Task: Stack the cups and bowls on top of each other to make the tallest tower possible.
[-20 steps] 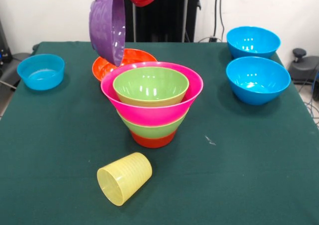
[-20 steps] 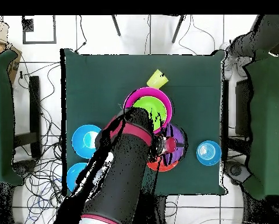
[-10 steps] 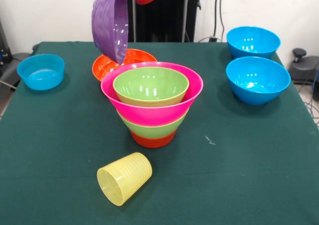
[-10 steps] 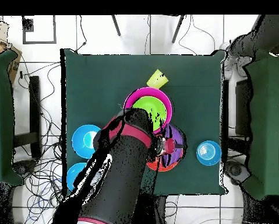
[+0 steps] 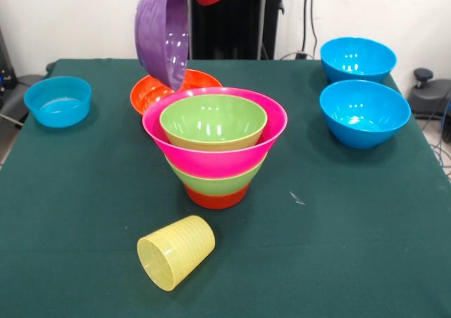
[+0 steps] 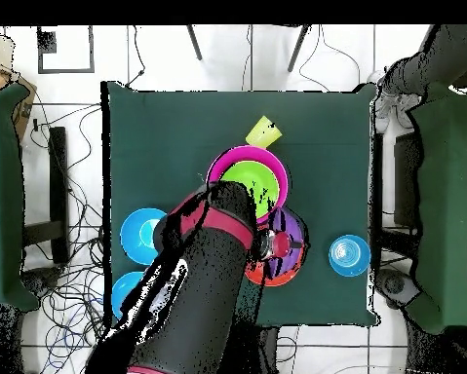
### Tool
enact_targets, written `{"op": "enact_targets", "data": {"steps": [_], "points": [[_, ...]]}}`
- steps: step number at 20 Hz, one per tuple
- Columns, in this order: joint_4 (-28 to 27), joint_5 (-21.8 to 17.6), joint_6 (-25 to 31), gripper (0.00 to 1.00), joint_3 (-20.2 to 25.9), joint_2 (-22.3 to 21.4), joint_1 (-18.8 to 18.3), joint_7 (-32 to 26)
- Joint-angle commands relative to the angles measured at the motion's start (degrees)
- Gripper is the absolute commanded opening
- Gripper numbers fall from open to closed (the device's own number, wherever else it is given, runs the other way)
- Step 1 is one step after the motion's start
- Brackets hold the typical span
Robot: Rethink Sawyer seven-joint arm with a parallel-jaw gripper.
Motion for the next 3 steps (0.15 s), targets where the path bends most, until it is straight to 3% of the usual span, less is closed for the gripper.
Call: {"op": "enact_targets", "data": {"steps": [1,3], "points": [[-4.24,3.35,3.92,0.0,2.91,1.71,1.1,8.32],[-4.39,3.91,3.95,0.0,2.95,1.87,1.15,8.41]]}}
